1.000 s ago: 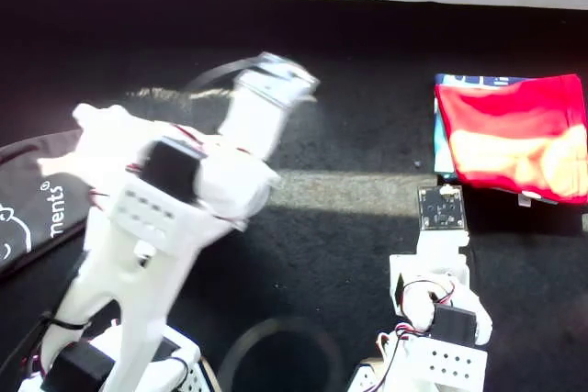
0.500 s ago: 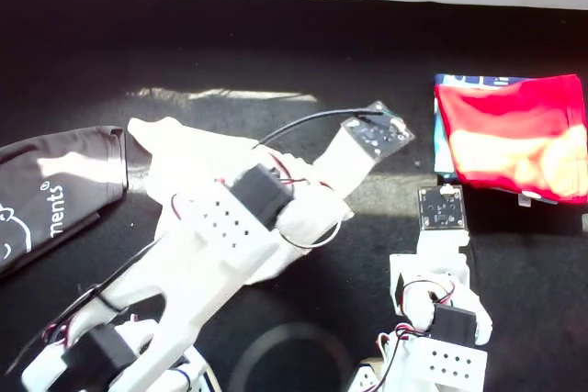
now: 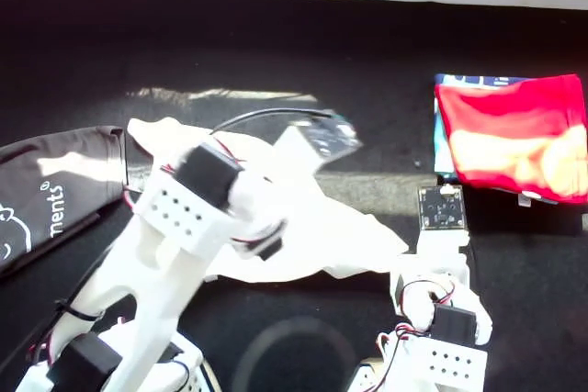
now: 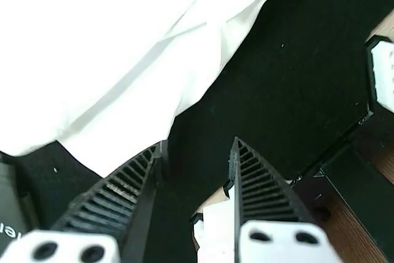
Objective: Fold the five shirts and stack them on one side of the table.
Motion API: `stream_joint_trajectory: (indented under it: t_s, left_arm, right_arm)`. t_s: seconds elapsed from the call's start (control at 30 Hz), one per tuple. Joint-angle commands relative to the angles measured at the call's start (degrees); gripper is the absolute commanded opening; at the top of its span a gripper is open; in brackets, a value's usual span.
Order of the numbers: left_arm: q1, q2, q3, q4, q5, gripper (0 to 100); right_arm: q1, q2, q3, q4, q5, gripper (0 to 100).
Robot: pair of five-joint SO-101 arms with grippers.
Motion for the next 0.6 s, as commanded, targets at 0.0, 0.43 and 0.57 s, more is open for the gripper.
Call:
stream_joint_trajectory:
  t_s: [0.0,0.43,0.57]
  left_arm:
    - [-6.90,-1.71,6.29,0.35,-1.14,17]
    - [-28.62,-1.98,36.62,-20.04,-13.63,17]
    - [-33.19,-1.98,41.89,-28.75,-13.71,17]
  right_arm:
    - [-0.48,-0.13,-0.22,-0.84,-0.53,14.9]
    - [-0.57,-0.13,-0.22,-3.03,-4.92,14.9]
    - [-2.68,-0.13,-0.13,-2.77,-5.36,14.9]
